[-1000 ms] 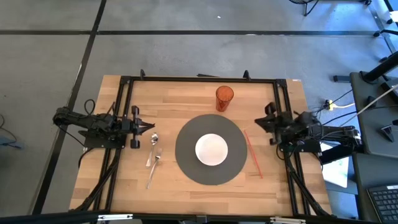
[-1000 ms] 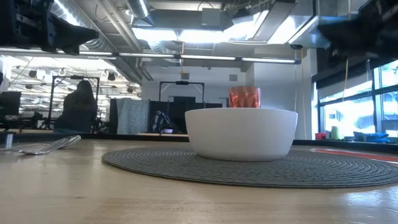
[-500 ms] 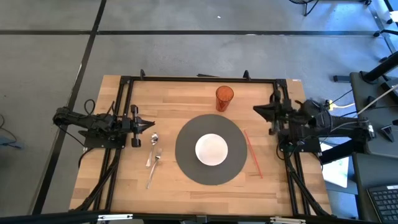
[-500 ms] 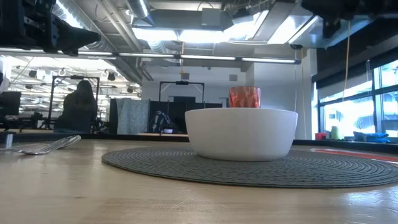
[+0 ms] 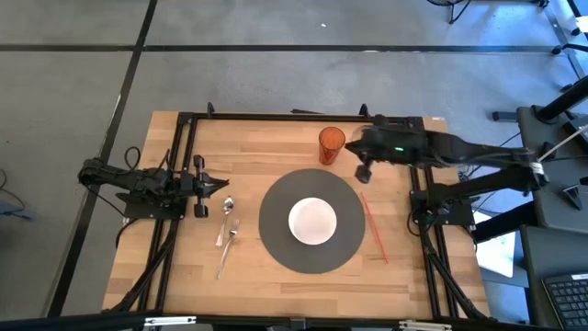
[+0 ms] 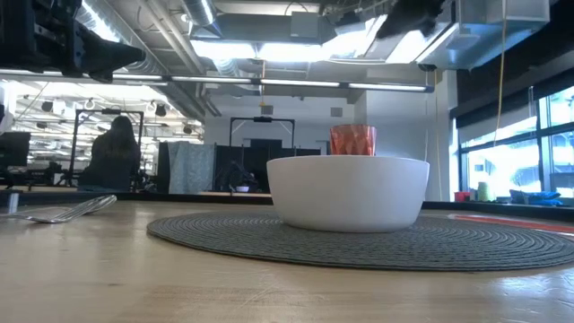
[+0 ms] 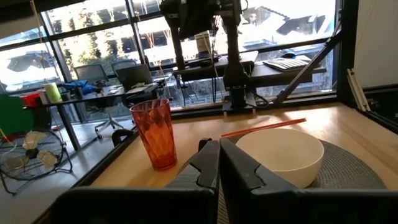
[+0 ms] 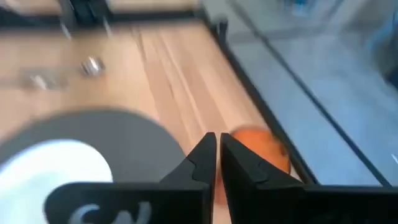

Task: Pick & Place Utensil
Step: Put the orange cup on the gray table mat to the top right of the white bowl

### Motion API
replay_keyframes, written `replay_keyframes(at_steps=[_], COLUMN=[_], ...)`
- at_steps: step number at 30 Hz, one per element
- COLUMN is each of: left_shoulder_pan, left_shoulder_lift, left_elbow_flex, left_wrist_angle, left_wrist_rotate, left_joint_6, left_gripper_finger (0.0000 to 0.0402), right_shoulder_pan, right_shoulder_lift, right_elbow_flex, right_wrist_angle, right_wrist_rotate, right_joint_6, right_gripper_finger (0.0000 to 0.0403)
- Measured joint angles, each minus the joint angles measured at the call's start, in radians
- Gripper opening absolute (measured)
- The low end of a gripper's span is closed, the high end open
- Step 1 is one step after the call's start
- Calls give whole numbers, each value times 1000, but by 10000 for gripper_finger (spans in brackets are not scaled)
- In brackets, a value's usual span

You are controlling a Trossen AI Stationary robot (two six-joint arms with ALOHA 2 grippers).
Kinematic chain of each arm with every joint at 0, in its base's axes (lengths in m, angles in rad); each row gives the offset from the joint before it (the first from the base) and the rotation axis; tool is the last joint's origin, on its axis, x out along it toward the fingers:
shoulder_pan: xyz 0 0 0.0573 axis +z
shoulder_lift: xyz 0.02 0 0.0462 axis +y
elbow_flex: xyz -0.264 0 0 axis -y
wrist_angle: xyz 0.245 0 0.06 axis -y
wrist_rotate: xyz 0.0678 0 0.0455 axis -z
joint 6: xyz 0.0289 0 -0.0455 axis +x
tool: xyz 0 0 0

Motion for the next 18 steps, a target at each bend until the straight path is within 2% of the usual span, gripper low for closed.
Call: replay_keyframes(at_steps=[3, 5, 9, 13, 15, 18], left_shoulder_pan=[0, 0, 0, 0, 0, 0], left_shoulder_lift=[0, 0, 0, 0, 0, 0], left_elbow_flex=[0, 0, 0, 0, 0, 0], left_wrist_angle=[-4, -13, -44, -53, -55, -63], left_wrist_rotate=[0, 0, 0, -2, -6, -24], left_joint_6=[0, 0, -3, -16, -9, 5], left_gripper_finger=[5, 4, 2, 4, 5, 5], right_shoulder_pan=[-27, -52, -89, -93, -92, -93], right_shoulder_lift=[107, 171, 284, 340, 362, 385], right_elbow_flex=[100, 162, 247, 284, 284, 283], right_wrist_angle=[-145, -214, -296, -299, -297, -295], right_wrist_rotate=[-25, -57, -61, -61, -61, -61], right_joint_6=[-38, -46, -83, -237, -294, -337], right_gripper_finger=[29, 49, 126, 206, 232, 249])
